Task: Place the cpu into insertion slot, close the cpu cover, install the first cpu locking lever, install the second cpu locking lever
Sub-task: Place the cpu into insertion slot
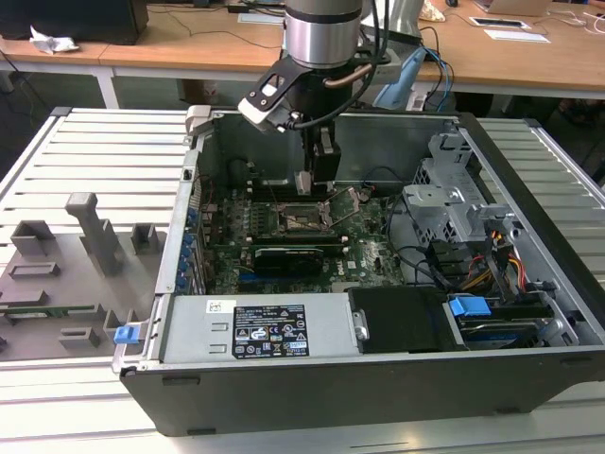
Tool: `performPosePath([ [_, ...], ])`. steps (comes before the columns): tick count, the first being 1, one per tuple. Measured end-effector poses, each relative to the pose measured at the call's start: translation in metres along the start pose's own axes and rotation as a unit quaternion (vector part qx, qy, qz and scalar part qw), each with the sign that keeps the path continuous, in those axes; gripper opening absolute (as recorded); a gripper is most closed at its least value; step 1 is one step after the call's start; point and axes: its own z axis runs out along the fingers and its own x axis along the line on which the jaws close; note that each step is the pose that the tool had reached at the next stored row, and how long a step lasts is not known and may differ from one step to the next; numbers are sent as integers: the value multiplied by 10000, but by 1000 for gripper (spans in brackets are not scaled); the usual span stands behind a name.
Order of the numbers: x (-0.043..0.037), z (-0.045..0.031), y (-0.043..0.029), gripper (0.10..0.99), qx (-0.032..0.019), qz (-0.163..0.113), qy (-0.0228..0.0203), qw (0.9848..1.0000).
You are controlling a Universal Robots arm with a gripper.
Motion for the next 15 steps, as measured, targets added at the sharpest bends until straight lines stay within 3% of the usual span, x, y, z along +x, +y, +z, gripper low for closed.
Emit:
performPosePath([
  [6, 11, 118, -6, 525, 1, 11, -10, 10000],
  [15, 11, 175, -10, 525, 7, 18, -10, 10000],
])
